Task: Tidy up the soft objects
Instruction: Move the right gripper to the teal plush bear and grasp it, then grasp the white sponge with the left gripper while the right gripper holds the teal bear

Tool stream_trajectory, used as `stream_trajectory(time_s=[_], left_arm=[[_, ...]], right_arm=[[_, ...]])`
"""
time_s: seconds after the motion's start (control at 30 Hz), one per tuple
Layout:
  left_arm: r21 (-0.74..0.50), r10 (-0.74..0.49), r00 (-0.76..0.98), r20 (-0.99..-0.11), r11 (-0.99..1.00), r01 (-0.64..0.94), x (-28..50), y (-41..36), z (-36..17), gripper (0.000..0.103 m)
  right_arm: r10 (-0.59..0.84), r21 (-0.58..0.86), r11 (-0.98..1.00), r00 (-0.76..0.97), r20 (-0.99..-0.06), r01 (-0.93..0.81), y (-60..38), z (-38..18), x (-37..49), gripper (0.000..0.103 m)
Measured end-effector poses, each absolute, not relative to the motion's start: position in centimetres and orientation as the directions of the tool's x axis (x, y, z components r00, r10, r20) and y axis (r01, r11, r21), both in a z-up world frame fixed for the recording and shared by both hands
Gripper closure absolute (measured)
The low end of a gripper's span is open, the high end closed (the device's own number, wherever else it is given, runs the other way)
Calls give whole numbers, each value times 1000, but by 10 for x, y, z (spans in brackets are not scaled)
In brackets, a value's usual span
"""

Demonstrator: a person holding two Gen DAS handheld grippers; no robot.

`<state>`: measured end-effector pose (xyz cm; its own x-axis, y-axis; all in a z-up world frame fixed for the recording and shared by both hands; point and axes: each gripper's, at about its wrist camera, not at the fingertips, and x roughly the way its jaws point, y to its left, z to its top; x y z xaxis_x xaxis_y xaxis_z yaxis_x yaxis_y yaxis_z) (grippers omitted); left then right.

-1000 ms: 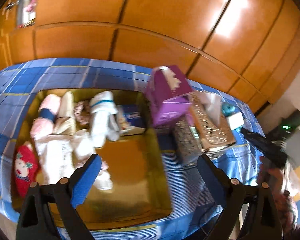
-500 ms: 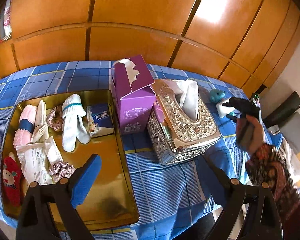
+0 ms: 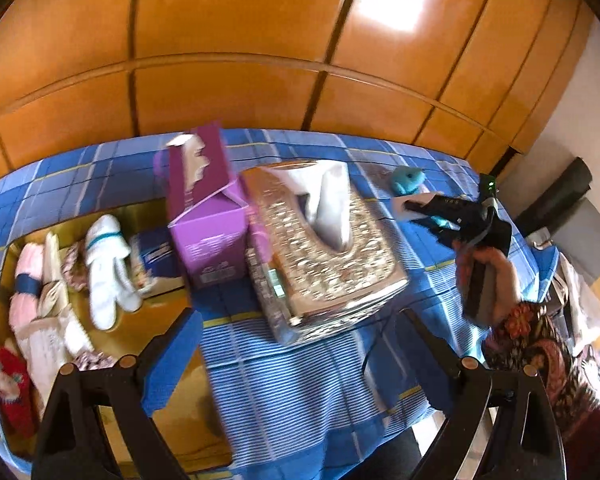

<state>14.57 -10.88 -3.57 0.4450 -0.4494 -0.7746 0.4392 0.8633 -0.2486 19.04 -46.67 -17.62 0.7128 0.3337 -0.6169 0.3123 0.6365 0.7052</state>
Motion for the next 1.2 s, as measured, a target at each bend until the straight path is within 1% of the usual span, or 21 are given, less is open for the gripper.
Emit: stream_trajectory(time_s=[0.07, 0.13, 0.2, 0.23, 0.3, 0.4, 0.47, 0.57, 0.67, 0.7, 0.73, 0.77, 0.83, 0.87, 0.9, 0.93, 0.97, 1.03, 1.07, 1.13, 1.2], left_arm=[[-257, -463, 436, -771, 854, 453, 147, -116, -34, 6], [-254, -472, 434, -768, 846, 470, 147, -125, -32, 6], [-251, -476, 430, -768, 840, 482, 147, -132, -31, 6], [-250, -476, 424, -770, 837, 486, 147, -136, -32, 6], [-251, -476, 418, -774, 836, 488, 148, -140, -33, 6], [-253, -473, 407, -781, 836, 487, 149, -147, -37, 6], [-256, -472, 397, -787, 836, 486, 151, -151, -39, 6], [-260, -471, 386, -793, 835, 485, 153, -156, -39, 6], [-242, -459, 391, -798, 837, 491, 152, -161, -37, 6], [-238, -456, 392, -799, 838, 490, 153, -162, -37, 6], [-237, -455, 391, -800, 839, 490, 153, -162, -37, 6], [-236, -453, 388, -803, 839, 490, 154, -163, -37, 6], [-235, -451, 385, -805, 839, 491, 154, -165, -37, 6], [-234, -451, 385, -805, 838, 492, 154, -166, -37, 6], [-232, -450, 383, -807, 837, 495, 155, -167, -38, 6], [-233, -451, 380, -808, 836, 497, 155, -169, -38, 6], [-236, -454, 379, -806, 834, 498, 155, -169, -37, 6], [-242, -463, 376, -802, 829, 505, 156, -173, -35, 6], [-242, -465, 374, -802, 827, 508, 157, -176, -33, 6], [-247, -480, 368, -796, 813, 527, 158, -184, -30, 6], [-244, -486, 362, -796, 804, 542, 159, -192, -28, 6]], right_arm=[[393, 696, 673, 676, -623, 250, -453, -172, 184, 76], [385, 658, 725, 671, -634, 205, -449, -159, 172, 69], [384, 644, 749, 691, -612, 155, -455, -144, 163, 67], [372, 633, 761, 703, -606, 143, -465, -137, 164, 64], [303, 574, 805, 727, -617, 152, -484, -123, 165, 59], [115, 418, 878, 745, -657, 233, -506, -108, 168, 56], [4, 313, 903, 722, -692, 294, -519, -107, 184, 55], [-64, 204, 924, 659, -749, 323, -529, -118, 213, 55], [-54, 189, 931, 629, -775, 313, -536, -130, 238, 55], [-37, 194, 936, 628, -777, 295, -535, -132, 244, 50], [-17, 191, 944, 620, -785, 267, -533, -135, 254, 38], [21, 194, 955, 599, -800, 226, -531, -140, 265, 34], [89, 211, 964, 549, -831, 162, -524, -150, 278, 32], [101, 195, 970, 492, -865, 144, -518, -159, 285, 32], [46, 126, 981, 457, -888, 147, -512, -165, 288, 32], [-10, 64, 987, 451, -892, 150, -507, -166, 288, 34], [-10, 69, 985, 462, -887, 156, -504, -165, 285, 37], [63, 193, 959, 510, -858, 206, -508, -159, 272, 59], [101, 257, 940, 535, -839, 225, -511, -155, 263, 59], [169, 364, 904, 597, -784, 223, -514, -147, 245, 64], [222, 446, 871, 646, -731, 206, -513, -140, 227, 66]])
